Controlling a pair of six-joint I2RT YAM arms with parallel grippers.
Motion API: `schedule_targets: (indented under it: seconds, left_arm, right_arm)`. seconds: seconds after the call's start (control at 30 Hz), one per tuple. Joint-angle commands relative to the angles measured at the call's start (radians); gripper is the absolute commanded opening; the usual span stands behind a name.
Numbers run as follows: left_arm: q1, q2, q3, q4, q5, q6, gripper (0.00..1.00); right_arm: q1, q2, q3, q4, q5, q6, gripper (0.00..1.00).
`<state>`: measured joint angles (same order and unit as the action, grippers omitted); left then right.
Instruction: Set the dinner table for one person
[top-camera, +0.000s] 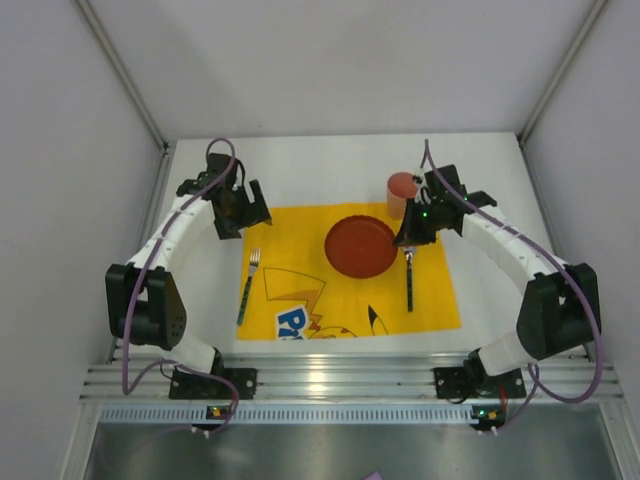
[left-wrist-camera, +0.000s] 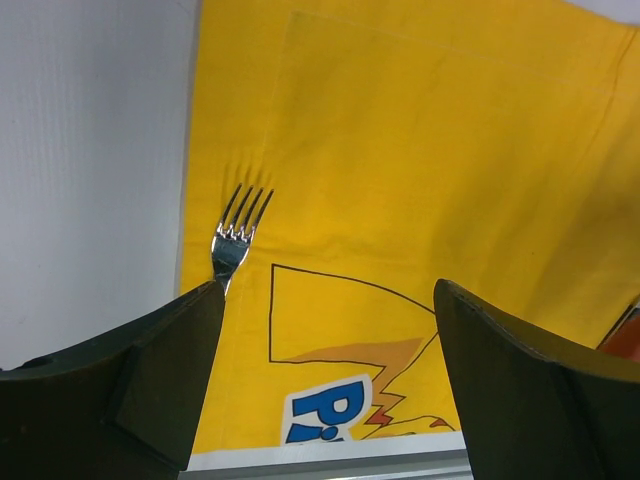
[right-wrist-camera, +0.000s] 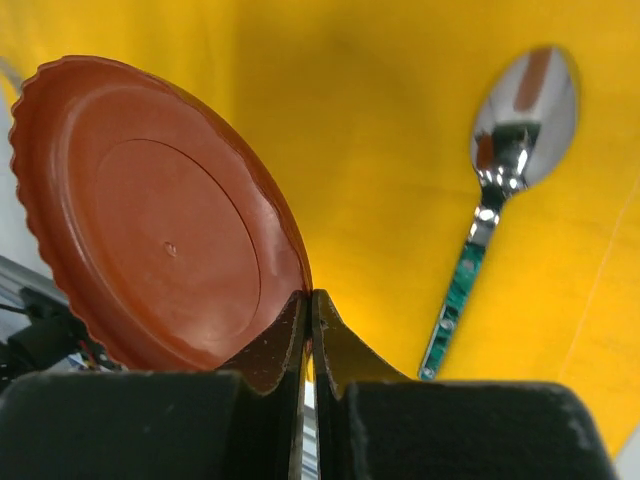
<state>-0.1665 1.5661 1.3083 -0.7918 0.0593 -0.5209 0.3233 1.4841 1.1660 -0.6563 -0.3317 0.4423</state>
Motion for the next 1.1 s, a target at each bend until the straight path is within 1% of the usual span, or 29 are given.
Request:
schedule_targets:
  seconds: [0.0,0.17,0.3,0.4,0.43,0.47,0.5,0.53,0.6,0.67,0.7,0.77,0.8,0.87,0.9,0.93,0.97,1.0,1.03,1.07]
  left_arm:
    - [-0.001,-0.055,-0.015,0.051,0.033,0.018,0.91]
    - [-0.002,-0.067,-0.024,0.033,0.042,0.027,0.9]
    - [-0.002,-0.074,-0.024,0.031,0.039,0.032,0.9]
    - [-0.002,-0.083,-0.021,0.029,0.034,0.032,0.9]
    - [-0.002,-0.087,-0.023,0.029,0.034,0.03,0.9]
    - [-0.002,-0.09,-0.024,0.031,0.037,0.03,0.9]
    - [-0.001,-0.092,-0.03,0.034,0.037,0.03,0.9]
    - [-0.002,-0.098,-0.034,0.037,0.045,0.03,0.9]
    - [-0.002,-0.104,-0.049,0.04,0.05,0.03,0.9]
    - [-0.002,-0.115,-0.063,0.052,0.069,0.03,0.9]
    - [-0.002,-0.12,-0.075,0.058,0.083,0.03,0.9]
    - [-0.005,-0.132,-0.086,0.072,0.092,0.025,0.9]
    - [-0.008,-0.135,-0.096,0.078,0.106,0.022,0.9]
    - [-0.016,-0.147,-0.106,0.094,0.111,0.021,0.9]
    - [-0.019,-0.152,-0.116,0.097,0.109,0.021,0.9]
    - [-0.021,-0.162,-0.121,0.1,0.105,0.021,0.9]
    - [-0.022,-0.17,-0.132,0.1,0.102,0.019,0.9]
    - [-0.022,-0.176,-0.136,0.101,0.109,0.016,0.9]
    - [-0.024,-0.196,-0.142,0.111,0.128,0.021,0.9]
    - [-0.033,-0.202,-0.156,0.138,0.148,0.025,0.91]
  right_arm:
    - [0.029,0.008,-0.014,0.035,0.059,0.003,0.0]
    - [0.106,0.106,0.01,0.092,0.056,-0.002,0.0]
    - [0.163,0.204,0.049,0.095,0.062,-0.001,0.0]
    - [0.186,0.24,0.04,0.089,0.082,0.019,0.0]
    - [0.192,0.245,0.028,0.087,0.085,0.027,0.03]
    - [0.195,0.248,0.023,0.09,0.091,0.03,0.14]
    - [0.2,0.243,0.018,0.09,0.097,0.033,0.4]
    - [0.207,0.237,0.014,0.089,0.108,0.035,0.5]
    - [0.212,0.205,0.006,0.089,0.125,0.041,0.67]
    - [0.221,0.17,-0.003,0.087,0.135,0.056,0.73]
    - [0.224,0.119,-0.008,0.086,0.14,0.07,0.8]
    - [0.243,0.053,-0.014,0.075,0.146,0.079,0.9]
    - [0.25,-0.028,-0.011,0.066,0.151,0.085,0.99]
    - [0.279,-0.115,0.021,0.014,0.189,0.082,1.0]
    - [0.29,-0.211,0.041,-0.014,0.219,0.072,1.0]
    - [0.315,-0.263,0.088,-0.078,0.309,0.065,1.0]
    - [0.324,-0.36,0.115,-0.116,0.369,0.059,1.0]
    - [0.329,-0.41,0.136,-0.147,0.417,0.044,1.0]
    - [0.327,-0.459,0.149,-0.188,0.51,0.035,1.0]
    - [0.327,-0.555,0.14,-0.195,0.555,0.032,1.0]
